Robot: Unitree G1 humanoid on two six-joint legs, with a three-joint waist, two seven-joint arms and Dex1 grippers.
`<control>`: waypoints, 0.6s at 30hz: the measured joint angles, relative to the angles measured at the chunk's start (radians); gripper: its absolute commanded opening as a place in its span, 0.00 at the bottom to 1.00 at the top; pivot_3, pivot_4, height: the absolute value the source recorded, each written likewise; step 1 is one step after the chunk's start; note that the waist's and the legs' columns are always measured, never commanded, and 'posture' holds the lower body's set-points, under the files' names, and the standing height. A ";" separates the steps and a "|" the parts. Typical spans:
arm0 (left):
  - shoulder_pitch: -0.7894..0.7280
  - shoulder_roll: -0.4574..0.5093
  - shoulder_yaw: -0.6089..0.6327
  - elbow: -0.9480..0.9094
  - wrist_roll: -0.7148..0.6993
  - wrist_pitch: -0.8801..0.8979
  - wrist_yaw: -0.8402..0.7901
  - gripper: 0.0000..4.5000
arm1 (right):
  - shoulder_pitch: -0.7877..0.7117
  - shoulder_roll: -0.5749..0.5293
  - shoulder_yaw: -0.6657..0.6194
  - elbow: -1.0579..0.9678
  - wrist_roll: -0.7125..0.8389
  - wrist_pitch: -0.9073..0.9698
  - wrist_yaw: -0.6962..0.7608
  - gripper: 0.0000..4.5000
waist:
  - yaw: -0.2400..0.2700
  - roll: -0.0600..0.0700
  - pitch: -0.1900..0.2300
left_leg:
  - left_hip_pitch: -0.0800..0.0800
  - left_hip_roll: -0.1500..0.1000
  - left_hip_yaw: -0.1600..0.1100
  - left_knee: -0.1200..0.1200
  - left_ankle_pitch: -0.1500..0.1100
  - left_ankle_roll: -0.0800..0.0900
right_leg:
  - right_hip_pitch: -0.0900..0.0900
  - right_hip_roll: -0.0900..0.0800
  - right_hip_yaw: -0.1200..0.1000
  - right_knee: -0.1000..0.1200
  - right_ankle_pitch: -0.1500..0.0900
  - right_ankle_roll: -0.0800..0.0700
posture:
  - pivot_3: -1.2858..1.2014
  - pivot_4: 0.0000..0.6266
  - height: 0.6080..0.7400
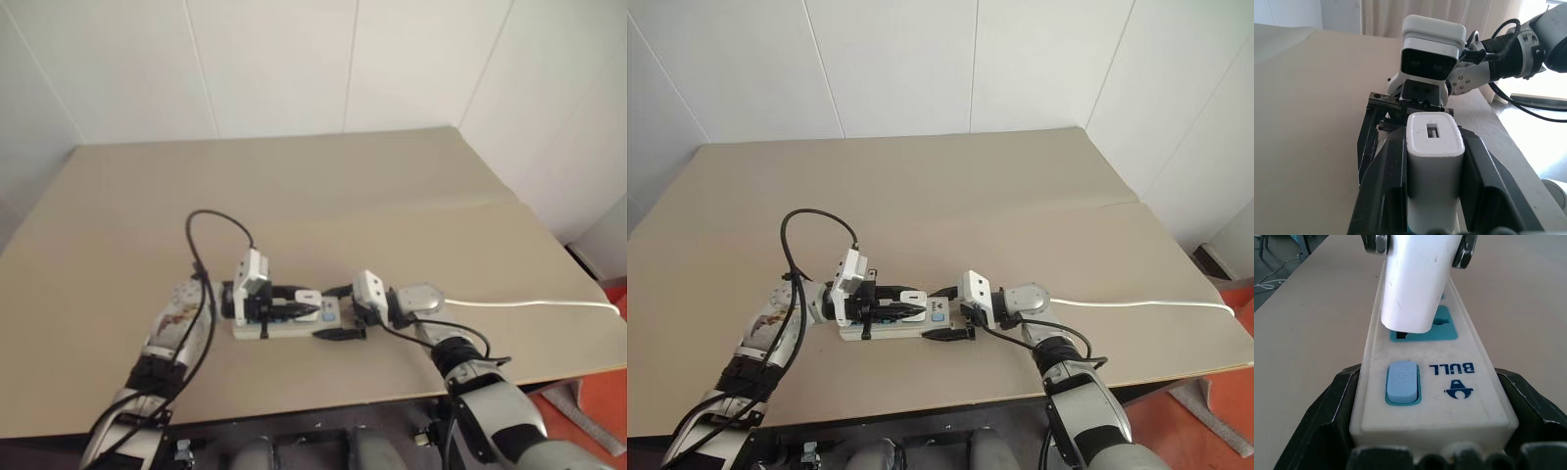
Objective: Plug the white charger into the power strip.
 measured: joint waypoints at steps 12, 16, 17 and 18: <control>-0.027 0.020 -0.021 0.101 0.012 -0.132 -0.083 0.22 | 0.003 0.003 0.017 -0.015 0.000 0.015 -0.004 0.76 | -0.002 0.000 0.000 | 0.005 0.000 0.001 -0.007 0.000 0.000 | -0.001 0.002 0.005 -0.001 0.000 0.000 | 0.52 0.24 1.00; -0.028 0.038 -0.031 0.113 0.013 -0.162 -0.096 0.22 | 0.002 0.007 0.030 -0.015 0.000 0.018 -0.010 0.76 | -0.003 0.000 -0.003 | 0.009 0.000 0.003 -0.014 0.000 0.000 | 0.000 0.004 0.011 -0.002 0.000 0.000 | 0.52 0.24 1.00; -0.025 0.042 -0.032 0.113 0.013 -0.162 -0.095 0.22 | 0.002 0.007 0.032 -0.015 0.000 0.019 -0.011 0.76 | -0.003 0.000 -0.004 | 0.010 0.001 0.003 -0.014 0.000 0.000 | 0.000 0.004 0.011 -0.002 0.000 0.000 | 0.52 0.24 1.00; -0.018 0.045 -0.032 0.113 0.012 -0.162 -0.094 0.22 | 0.002 0.007 0.032 -0.015 0.000 0.019 -0.012 0.76 | -0.003 0.001 -0.005 | 0.010 0.001 0.003 -0.014 0.000 0.000 | 0.000 0.005 0.012 -0.003 0.000 0.000 | 0.52 0.24 1.00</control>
